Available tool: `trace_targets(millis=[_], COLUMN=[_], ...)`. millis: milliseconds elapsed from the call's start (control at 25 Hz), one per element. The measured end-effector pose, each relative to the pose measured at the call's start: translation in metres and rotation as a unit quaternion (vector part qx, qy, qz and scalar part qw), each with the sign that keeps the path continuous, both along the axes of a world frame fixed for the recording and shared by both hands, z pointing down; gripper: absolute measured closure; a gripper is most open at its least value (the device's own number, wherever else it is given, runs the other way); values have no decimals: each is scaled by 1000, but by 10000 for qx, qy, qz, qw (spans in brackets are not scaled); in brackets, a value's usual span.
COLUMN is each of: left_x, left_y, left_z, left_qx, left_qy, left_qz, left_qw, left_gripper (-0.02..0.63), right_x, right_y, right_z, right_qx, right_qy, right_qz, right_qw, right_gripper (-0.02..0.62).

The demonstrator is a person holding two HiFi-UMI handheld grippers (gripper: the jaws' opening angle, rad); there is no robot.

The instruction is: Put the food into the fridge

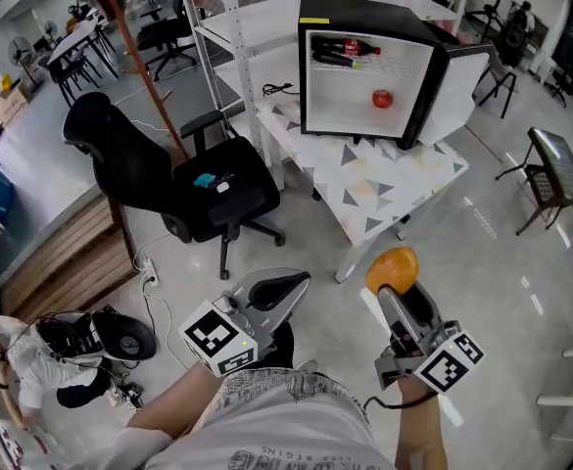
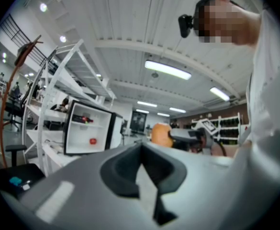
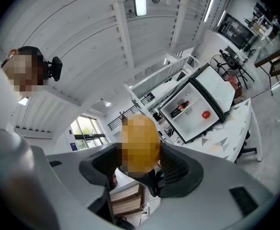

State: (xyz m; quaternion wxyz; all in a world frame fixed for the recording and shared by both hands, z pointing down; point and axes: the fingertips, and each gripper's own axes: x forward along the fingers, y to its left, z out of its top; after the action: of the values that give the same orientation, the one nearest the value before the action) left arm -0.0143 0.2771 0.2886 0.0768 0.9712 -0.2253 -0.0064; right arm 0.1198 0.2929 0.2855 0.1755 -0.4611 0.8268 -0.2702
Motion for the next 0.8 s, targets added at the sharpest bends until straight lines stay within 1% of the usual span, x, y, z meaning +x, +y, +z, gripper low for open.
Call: trace_targets(millis=[360,800], left_x=[-1,-3], left_y=[-52,-126], left_z=[12,30], left_qx=[-107,-298], left_qy=[-7,-185], left_qz=[-34,16], left_qw=[9999,9994], left_gripper=[600,600], right_x=[-1,-7], right_y=[-51,-125], right_z=[11,33], right_qx=[-88,-341], right_qy=[-4,-140], right_qz=[-17,-27], right_qw=[10000,9993], right_gripper=[333,333])
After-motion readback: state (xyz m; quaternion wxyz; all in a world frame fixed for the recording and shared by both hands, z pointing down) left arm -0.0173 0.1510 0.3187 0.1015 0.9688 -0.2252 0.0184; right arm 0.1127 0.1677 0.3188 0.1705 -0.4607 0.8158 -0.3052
